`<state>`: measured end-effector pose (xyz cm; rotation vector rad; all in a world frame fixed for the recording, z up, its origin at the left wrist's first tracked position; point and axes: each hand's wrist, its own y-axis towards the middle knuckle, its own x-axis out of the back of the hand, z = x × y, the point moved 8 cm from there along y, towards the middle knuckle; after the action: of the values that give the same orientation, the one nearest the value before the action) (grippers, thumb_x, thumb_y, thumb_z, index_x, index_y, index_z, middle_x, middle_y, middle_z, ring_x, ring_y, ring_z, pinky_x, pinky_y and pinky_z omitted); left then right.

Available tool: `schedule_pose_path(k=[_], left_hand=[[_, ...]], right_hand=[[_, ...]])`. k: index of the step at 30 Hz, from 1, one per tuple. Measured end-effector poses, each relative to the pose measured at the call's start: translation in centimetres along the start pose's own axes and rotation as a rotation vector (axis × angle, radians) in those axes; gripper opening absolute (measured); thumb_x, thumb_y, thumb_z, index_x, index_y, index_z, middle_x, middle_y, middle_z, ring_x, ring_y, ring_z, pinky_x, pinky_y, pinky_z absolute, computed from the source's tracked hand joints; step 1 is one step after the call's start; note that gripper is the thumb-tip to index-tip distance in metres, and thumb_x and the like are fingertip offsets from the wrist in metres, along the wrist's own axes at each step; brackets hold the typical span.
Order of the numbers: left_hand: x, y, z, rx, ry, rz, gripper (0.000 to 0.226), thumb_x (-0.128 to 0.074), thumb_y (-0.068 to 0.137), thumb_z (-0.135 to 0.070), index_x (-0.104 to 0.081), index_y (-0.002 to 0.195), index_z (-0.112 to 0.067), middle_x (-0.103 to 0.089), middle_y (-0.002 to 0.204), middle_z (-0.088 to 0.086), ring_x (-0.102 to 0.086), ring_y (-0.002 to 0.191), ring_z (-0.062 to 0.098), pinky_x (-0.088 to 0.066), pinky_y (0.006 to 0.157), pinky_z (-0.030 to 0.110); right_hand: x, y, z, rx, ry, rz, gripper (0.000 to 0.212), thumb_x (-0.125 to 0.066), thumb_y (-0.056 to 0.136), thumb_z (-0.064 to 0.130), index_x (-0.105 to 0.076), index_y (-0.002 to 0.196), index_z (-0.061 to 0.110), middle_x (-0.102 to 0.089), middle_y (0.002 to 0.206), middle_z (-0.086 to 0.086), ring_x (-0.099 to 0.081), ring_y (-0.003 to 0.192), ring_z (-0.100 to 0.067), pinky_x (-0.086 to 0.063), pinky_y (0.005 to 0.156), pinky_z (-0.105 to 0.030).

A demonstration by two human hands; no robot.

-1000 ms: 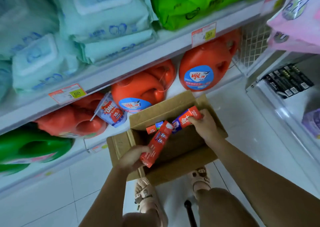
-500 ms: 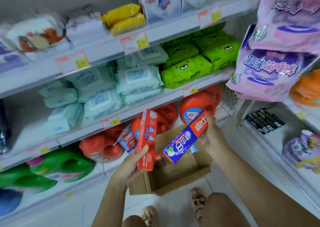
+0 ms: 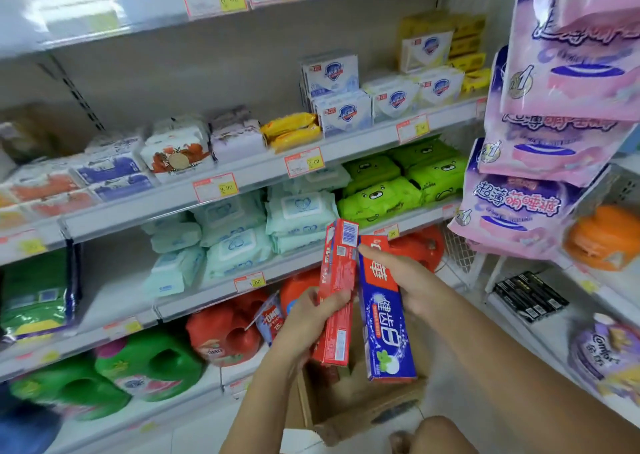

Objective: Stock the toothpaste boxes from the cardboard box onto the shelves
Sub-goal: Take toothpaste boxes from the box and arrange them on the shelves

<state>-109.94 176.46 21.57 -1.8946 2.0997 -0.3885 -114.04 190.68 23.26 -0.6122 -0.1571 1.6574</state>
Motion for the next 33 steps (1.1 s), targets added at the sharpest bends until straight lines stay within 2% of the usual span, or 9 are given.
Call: schedule_pose_path(k=[2, 4, 5, 9, 12, 15, 20, 25, 33], left_hand=[[-0.3, -0.7, -1.3, -0.07, 0.058, -0.044, 0.067, -0.064, 0.072, -0.068, -0.058, 0.115, -0.016, -0.074, 0.099, 0.007, -0.072, 0.088, 0.024, -0.055, 0.086, 0.044], [-0.4, -1.3, -1.9, -0.063, -0.008, -0.079, 0.049, -0.049, 0.089, -0.056, -0.064, 0.108, -0.014, -0.074, 0.097, 0.011, -0.071, 0.088, 0.026, -0.056, 0.084, 0.042], [-0.4, -1.6, -2.1, -0.055, -0.048, -0.093, 0.044, -0.048, 0.092, -0.05, -0.065, 0.104, -0.011, -0.073, 0.097, 0.014, -0.071, 0.087, 0.028, -0.057, 0.082, 0.042], [-0.4, -2.2, -2.8, -0.062, -0.123, -0.133, 0.036, -0.055, 0.093, -0.033, -0.06, 0.107, 0.0, -0.071, 0.095, 0.015, -0.067, 0.083, 0.026, -0.054, 0.084, 0.041], [-1.0, -2.8, -3.2, -0.048, -0.147, -0.105, 0.03, -0.054, 0.095, -0.023, -0.057, 0.114, 0.0, -0.071, 0.1, 0.013, -0.068, 0.089, 0.025, -0.053, 0.089, 0.042], [-1.5, -3.4, -4.0, -0.044, -0.177, -0.056, 0.025, -0.053, 0.095, -0.017, -0.056, 0.114, 0.0, -0.072, 0.098, 0.013, -0.069, 0.086, 0.024, -0.053, 0.081, 0.038], [-1.6, -4.4, -5.8, -0.074, -0.129, -0.015, 0.025, -0.053, 0.095, -0.023, -0.056, 0.112, -0.004, -0.072, 0.089, 0.008, -0.069, 0.077, 0.019, -0.054, 0.071, 0.032], [-0.7, -5.1, -6.6, -0.085, -0.157, -0.059, 0.034, -0.054, 0.092, -0.038, -0.056, 0.106, -0.007, -0.069, 0.093, 0.012, -0.066, 0.083, 0.025, -0.05, 0.091, 0.047], [0.2, -5.8, -6.5, -0.041, -0.223, -0.062, 0.03, -0.057, 0.091, -0.024, -0.055, 0.114, -0.005, -0.068, 0.108, 0.02, -0.064, 0.092, 0.03, -0.045, 0.099, 0.052]], right_hand=[[-0.2, -0.4, 1.5, 0.037, -0.069, 0.001, 0.035, -0.072, 0.078, 0.036, -0.066, 0.097, 0.007, -0.073, 0.076, -0.009, -0.069, 0.061, -0.02, -0.055, 0.073, -0.032], [-0.5, -0.8, 2.9, 0.069, -0.124, 0.009, 0.04, -0.072, 0.076, 0.04, -0.063, 0.095, 0.006, -0.073, 0.072, -0.01, -0.069, 0.061, -0.02, -0.055, 0.076, -0.034], [-0.7, -1.1, 3.6, 0.089, -0.146, 0.017, 0.04, -0.071, 0.078, 0.04, -0.062, 0.096, 0.005, -0.072, 0.072, -0.011, -0.069, 0.06, -0.02, -0.055, 0.075, -0.034], [-1.3, -2.0, 5.9, 0.163, -0.194, 0.025, 0.05, -0.07, 0.076, 0.046, -0.064, 0.102, 0.003, -0.073, 0.076, -0.011, -0.069, 0.063, -0.022, -0.055, 0.075, -0.036], [-1.8, -2.7, 6.9, 0.154, -0.253, 0.04, 0.045, -0.064, 0.081, 0.052, -0.064, 0.096, 0.01, -0.074, 0.079, -0.009, -0.071, 0.068, -0.023, -0.057, 0.075, -0.036], [-2.3, -3.3, 7.7, 0.136, -0.26, 0.06, 0.046, -0.06, 0.083, 0.054, -0.064, 0.096, 0.01, -0.075, 0.082, -0.01, -0.071, 0.074, -0.025, -0.056, 0.078, -0.039], [-2.9, -4.5, 9.6, 0.155, -0.264, 0.076, 0.038, -0.056, 0.088, 0.049, -0.061, 0.089, 0.011, -0.072, 0.067, -0.004, -0.069, 0.059, -0.018, -0.056, 0.058, -0.029], [-2.5, -5.2, 11.5, 0.182, -0.313, 0.054, 0.042, -0.06, 0.084, 0.051, -0.06, 0.088, 0.009, -0.07, 0.062, -0.004, -0.067, 0.054, -0.017, -0.054, 0.067, -0.032], [-2.2, -6.0, 11.6, 0.168, -0.266, 0.034, 0.032, -0.059, 0.089, 0.041, -0.058, 0.085, 0.009, -0.069, 0.06, -0.003, -0.066, 0.052, -0.014, -0.053, 0.064, -0.028]])
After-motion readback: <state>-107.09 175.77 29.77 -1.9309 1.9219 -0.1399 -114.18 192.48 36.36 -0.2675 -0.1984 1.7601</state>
